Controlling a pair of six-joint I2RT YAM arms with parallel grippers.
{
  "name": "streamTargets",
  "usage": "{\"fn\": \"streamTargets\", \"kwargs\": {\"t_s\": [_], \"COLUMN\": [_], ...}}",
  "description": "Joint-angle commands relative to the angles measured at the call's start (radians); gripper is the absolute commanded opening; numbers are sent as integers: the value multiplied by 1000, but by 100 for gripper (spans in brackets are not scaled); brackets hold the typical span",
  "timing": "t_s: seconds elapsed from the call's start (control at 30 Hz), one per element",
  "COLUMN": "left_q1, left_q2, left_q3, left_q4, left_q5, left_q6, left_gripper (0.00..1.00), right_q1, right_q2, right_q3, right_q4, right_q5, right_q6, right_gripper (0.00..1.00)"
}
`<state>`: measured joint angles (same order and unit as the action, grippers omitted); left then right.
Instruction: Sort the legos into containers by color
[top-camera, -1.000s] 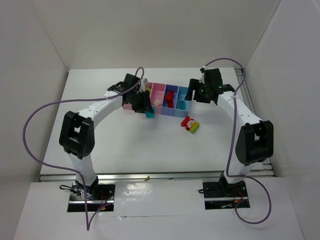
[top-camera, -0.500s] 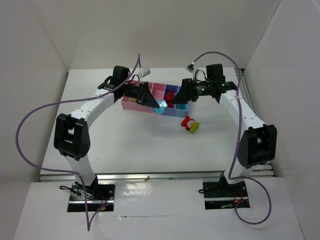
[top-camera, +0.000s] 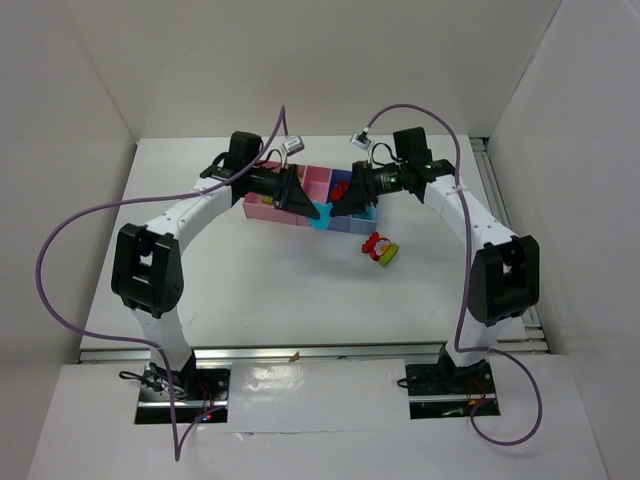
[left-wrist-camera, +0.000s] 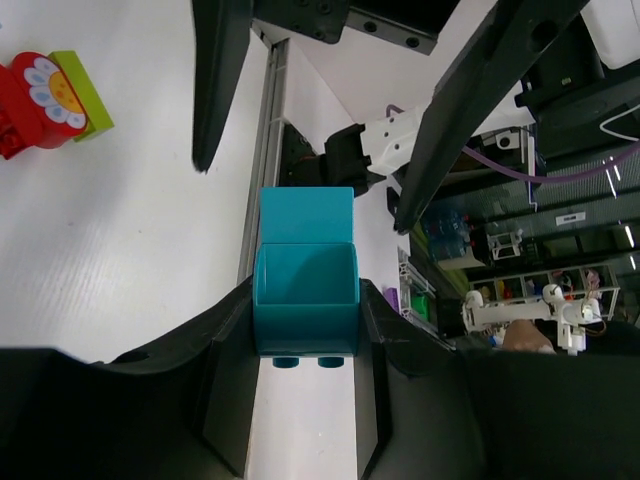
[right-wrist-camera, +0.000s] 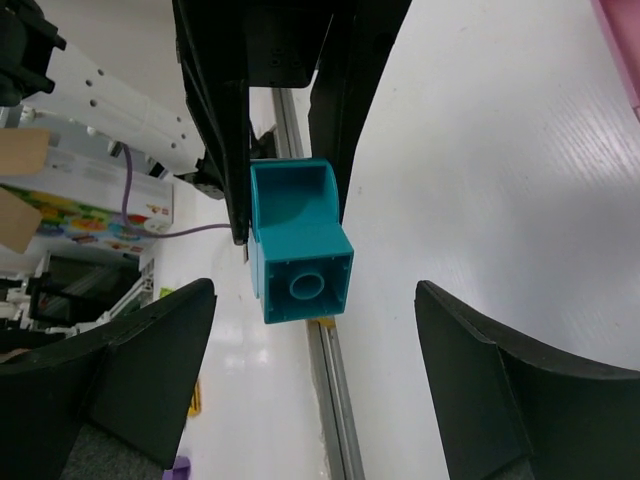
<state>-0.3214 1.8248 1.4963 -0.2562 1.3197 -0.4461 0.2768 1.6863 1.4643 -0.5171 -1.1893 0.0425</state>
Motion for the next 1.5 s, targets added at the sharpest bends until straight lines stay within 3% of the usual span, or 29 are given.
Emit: {"fn": "streamTargets", "kwargs": {"t_s": [0.0,0.03,0.07,0.17,0.2,0.3,0.37,0.5,0.67,0.83,0.87,1.03,1.2,1.33,1.47], "left_q1": [-5,-5,-5,-5,-5,-5,-5,7,56,82,82,82,52,28,-8], "left_q2": [-5,-5,-5,-5,-5,-5,-5,-5,-24,-44,-44,-44,-21,27,48], "left_q3": [44,44,44,35,25,13,13,13,-76,-137,-146,-107,33,87,130], "left_q4": [55,64,64,64,74,115,127,100,161,161,176,112,-40,-84,-84], "left_q5": [64,64,64,64,64,64,64,43,30,-17,-63,-227,-478,-571,-629], "left_q6": [26,26,26,26,26,-17,-17,-5,-57,-71,-81,-109,-98,-149,-172], "left_gripper": [0,0,0,0,0,0,0,0,0,0,0,0,0,0,0], "right_q1": [24,24,24,24,24,24,24,-20,-159,-154,-128,-81,-70,-70,-61], "right_q2": [6,18,18,18,18,18,18,3,-62,-74,-53,36,125,191,236], "right_q3": [48,48,48,36,27,18,18,-5,-182,-164,-124,-12,54,117,154], "right_q4": [-5,-4,9,67,80,91,91,71,221,178,158,77,77,88,89], "right_q5": [-43,-43,-43,-69,-69,-69,-61,150,347,672,806,1081,1175,1175,1156], "right_q6": [-18,-18,-7,34,52,62,62,114,306,359,359,387,396,387,367], "right_gripper": [87,85,73,56,44,29,14,2,2,4,4,5,10,18,35]}}
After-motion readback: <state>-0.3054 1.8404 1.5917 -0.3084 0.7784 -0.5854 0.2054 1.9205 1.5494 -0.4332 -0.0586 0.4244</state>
